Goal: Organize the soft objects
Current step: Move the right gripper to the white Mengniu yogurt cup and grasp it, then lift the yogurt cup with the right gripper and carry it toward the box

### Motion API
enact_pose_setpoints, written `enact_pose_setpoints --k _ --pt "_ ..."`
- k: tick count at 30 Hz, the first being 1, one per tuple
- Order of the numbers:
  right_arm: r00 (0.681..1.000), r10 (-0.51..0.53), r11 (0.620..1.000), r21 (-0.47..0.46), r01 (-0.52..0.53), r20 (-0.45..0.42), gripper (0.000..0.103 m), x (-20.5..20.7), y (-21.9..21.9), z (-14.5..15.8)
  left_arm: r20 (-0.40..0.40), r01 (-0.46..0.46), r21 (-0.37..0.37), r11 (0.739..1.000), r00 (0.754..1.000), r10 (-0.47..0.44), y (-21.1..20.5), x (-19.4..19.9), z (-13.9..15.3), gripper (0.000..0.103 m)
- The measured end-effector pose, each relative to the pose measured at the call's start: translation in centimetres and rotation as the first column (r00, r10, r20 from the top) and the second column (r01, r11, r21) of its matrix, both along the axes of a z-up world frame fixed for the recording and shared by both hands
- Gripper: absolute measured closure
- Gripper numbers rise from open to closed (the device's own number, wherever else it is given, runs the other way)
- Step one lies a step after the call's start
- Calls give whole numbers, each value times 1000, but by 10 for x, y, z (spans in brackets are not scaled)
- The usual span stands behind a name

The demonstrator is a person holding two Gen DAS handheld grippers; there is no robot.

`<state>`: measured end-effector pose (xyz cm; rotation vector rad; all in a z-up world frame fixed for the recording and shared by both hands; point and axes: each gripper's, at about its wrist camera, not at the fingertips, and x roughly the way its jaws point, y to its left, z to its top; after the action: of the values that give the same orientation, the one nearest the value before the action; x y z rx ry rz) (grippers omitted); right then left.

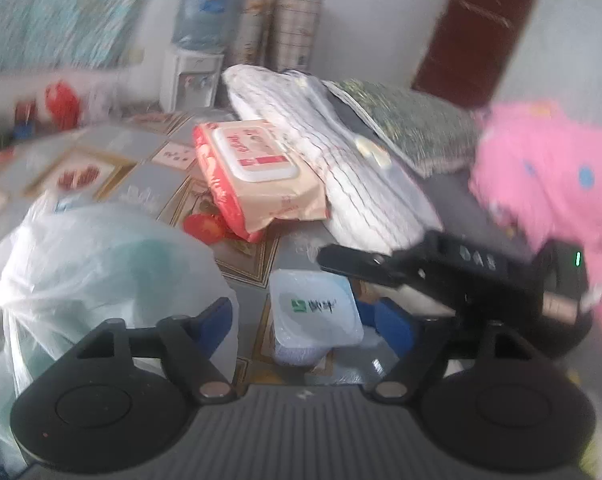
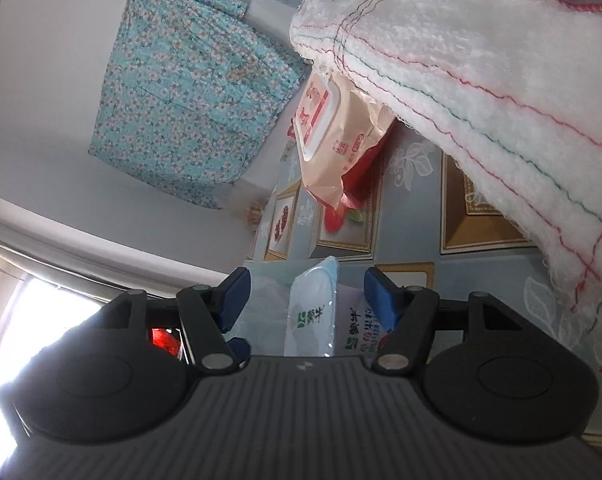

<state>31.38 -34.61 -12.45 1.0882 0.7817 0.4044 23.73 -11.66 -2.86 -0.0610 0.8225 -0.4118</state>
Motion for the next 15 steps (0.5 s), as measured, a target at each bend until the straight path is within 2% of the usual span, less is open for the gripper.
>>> enact_pose_setpoints --k 4,6,11,15 --pt "1000 2 999 -38 -2 6 44 -1 3 0 32 66 149 987 997 -72 -30 -7 -10 22" --pt "1000 5 999 -51 -4 7 50 1 3 1 27 81 178 981 996 -87 -38 -7 -16 22" --pt "1000 18 996 -88 -17 8 56 7 5 1 39 60 247 967 997 -72 -51 2 -30 23" --pt "1000 25 995 -100 -25 2 63 10 5 -1 34 48 268 962 998 -59 -53 9 -37 25"
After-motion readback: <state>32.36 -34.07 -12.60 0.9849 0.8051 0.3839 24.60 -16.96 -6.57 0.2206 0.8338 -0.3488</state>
